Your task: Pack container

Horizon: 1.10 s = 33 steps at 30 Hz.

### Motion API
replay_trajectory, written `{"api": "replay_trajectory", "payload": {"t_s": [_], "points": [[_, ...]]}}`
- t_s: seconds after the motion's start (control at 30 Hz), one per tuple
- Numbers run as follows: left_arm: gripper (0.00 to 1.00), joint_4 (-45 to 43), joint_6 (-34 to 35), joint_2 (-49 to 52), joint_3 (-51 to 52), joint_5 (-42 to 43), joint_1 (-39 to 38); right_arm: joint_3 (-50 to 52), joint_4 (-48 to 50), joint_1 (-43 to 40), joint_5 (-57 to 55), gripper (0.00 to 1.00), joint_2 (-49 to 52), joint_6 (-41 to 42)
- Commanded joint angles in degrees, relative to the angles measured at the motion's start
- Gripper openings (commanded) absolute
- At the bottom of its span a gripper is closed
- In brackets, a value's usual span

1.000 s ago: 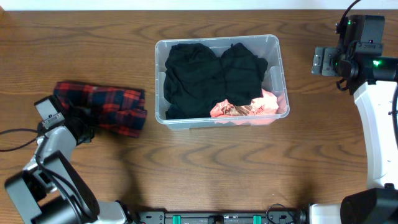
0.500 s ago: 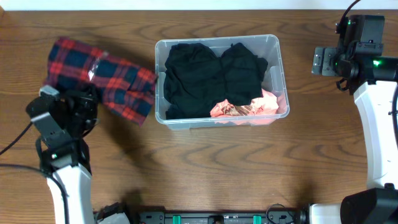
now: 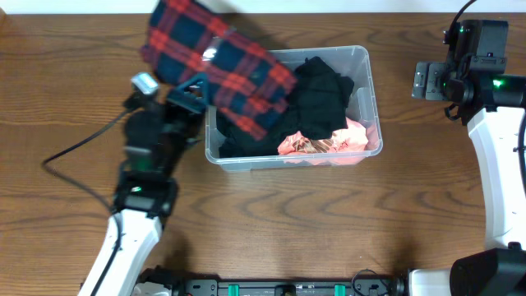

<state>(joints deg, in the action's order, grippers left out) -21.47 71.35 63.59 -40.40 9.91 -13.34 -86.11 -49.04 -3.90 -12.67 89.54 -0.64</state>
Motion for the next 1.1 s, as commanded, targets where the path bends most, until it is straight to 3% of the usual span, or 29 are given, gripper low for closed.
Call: {"api": "replay_trajectory", "payload": {"t_s": [0.0,0.1,0.3,1.07], "points": [[0.06,-6.01,0.98,3.45,-1.25,-14.27,-6.99,-0.07,-0.07,-0.37,-0.39,0.99,0.26,-0.04],[0.06,-14.19,0.98,9.07,-1.27,-18.60,-12.76,-0.07,-0.07,-0.37,-0.39,0.99,0.26,-0.04],[0.06,-23.74,0.94,18.34,-1.31,-18.53,-18.47,-0.07,-0.07,-0.37,-0.39,0.99,0.26,-0.04],[0.06,-29.77,0.94,22.45,-1.73,-15.30,-23.34,-0.07,-0.07,-0.37,-0.39,0.99,0.26,-0.04]]}}
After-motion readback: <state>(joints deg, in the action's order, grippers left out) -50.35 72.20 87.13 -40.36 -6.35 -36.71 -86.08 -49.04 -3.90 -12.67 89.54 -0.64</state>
